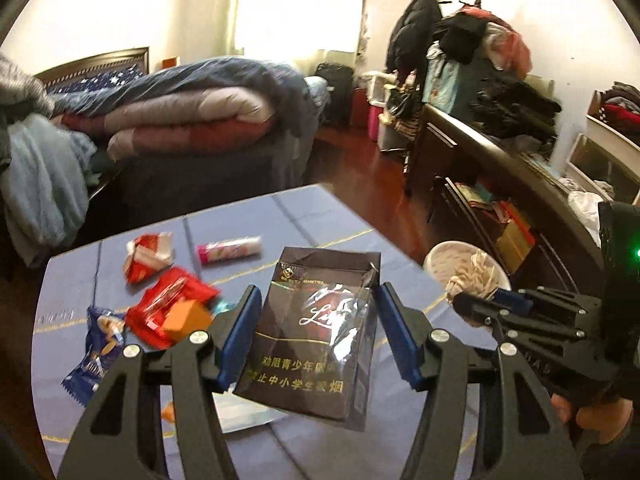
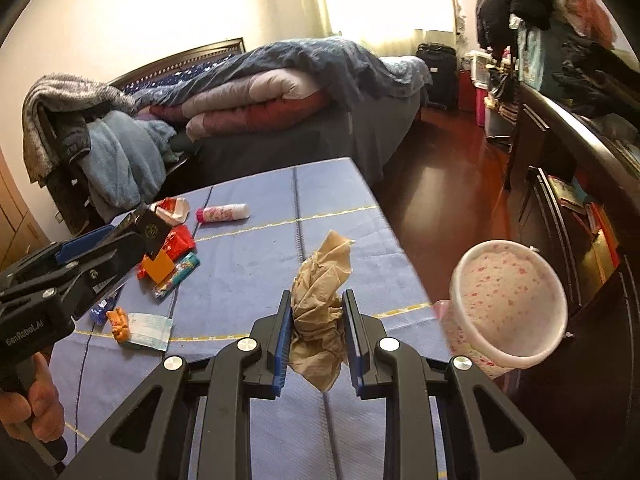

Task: Collect trash
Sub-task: 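Carry the pack and tan paper over the pink bin and open both tools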

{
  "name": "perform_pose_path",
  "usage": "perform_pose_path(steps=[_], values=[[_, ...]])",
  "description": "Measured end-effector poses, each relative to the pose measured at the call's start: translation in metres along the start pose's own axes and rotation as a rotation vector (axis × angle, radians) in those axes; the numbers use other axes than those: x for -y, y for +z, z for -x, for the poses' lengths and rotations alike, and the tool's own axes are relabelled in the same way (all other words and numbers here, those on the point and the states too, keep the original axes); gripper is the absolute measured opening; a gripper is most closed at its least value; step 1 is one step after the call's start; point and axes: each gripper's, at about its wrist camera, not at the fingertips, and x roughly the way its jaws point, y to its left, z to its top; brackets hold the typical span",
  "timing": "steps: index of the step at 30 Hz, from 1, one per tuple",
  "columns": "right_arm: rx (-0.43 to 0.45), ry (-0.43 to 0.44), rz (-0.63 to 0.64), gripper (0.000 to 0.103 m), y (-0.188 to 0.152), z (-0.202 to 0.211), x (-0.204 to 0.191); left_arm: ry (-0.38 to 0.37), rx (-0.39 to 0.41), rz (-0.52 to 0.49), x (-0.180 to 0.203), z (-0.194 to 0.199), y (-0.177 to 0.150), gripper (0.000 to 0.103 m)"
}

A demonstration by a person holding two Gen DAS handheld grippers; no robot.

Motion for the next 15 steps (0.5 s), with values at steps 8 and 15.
perform_pose_path(steps=[8,15], values=[[0.059,-0.087,-0.081,0.025,0.003,0.029,0.056,-0.086,0.016,-0.069,0.06,-0.024,0.025,0.06],[0.09,-0.199,-0.172,0.025,0.004,0.043,0.117,-0.198,0.011,-0.145,0.123,-0.058,0.044,0.06]])
